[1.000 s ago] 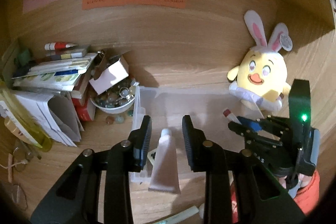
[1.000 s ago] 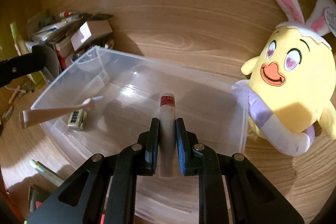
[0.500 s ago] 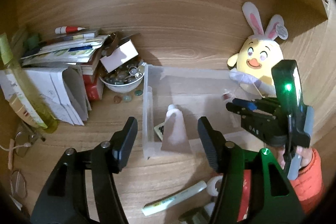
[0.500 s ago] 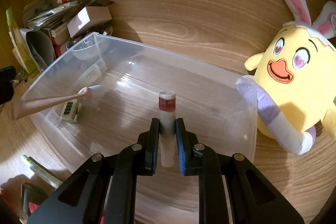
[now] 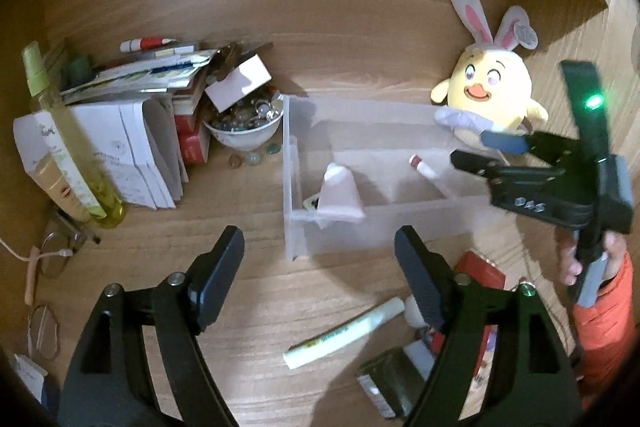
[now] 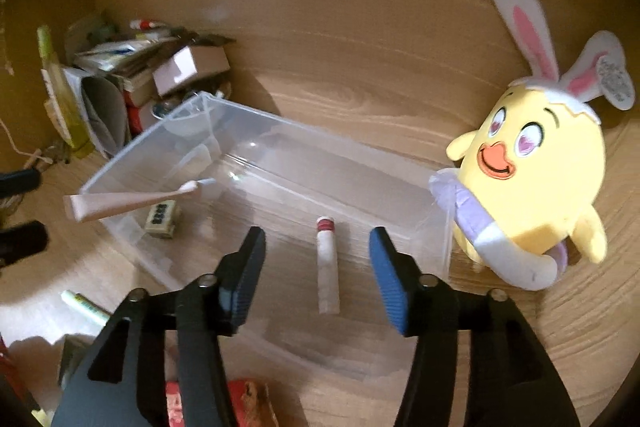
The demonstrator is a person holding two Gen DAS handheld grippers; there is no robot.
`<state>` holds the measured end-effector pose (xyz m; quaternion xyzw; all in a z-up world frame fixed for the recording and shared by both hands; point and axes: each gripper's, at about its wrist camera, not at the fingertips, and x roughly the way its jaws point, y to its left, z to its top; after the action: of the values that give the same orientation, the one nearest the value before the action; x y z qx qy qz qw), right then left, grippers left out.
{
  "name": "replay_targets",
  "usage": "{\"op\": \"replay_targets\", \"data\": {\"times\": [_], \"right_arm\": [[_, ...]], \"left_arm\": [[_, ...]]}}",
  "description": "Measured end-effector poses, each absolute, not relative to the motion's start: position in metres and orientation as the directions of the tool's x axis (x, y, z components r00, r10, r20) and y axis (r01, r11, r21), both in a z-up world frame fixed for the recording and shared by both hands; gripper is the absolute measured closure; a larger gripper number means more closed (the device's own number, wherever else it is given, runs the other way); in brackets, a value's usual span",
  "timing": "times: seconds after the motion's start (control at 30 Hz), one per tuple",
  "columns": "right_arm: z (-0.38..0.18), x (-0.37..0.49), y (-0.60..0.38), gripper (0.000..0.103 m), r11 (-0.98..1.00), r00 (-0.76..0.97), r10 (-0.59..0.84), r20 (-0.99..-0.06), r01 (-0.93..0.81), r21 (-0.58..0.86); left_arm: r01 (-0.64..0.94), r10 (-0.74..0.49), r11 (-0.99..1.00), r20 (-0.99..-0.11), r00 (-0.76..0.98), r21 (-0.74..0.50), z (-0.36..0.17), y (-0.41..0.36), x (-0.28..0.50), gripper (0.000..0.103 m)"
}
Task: Organize objects
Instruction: 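Lower the white stick into the clear bin and open the right gripper, then grasp the dark green bottle with the left gripper while the right approaches the red packet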
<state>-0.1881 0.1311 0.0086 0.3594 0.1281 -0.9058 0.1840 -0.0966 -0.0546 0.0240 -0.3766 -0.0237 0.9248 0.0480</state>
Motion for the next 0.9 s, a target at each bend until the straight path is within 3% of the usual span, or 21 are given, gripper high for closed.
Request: {"op": "replay_targets", "data": {"times": [0.23,0.57,0.9], "right_arm": [[0.023,-0.153,0.138,0.029,-0.889,-0.693,-0.281,-0.664,0.449,-0.093],[0.006,-0.111,0.152,0.025,-0.883,-0.66,-0.296,-0.691,0.465,-0.066],[-0.023,-0.073,0.163,0.023,-0.875,-0.61,-0.302,-0.732,0.482,-0.04]], "left_arm": [[-0.076,0.085,-0.996,-0.719,-0.69,-0.046,0.007,-0.052,-0.085,0.02],[-0.044,0.122,-0.992,-0.779,-0.615,-0.12,-0.024,-0.062,-0.074,0.02],[-0.059,0.154,-0.987,-0.784,-0.601,-0.148,-0.031,-0.042,-0.051,0.02]]}}
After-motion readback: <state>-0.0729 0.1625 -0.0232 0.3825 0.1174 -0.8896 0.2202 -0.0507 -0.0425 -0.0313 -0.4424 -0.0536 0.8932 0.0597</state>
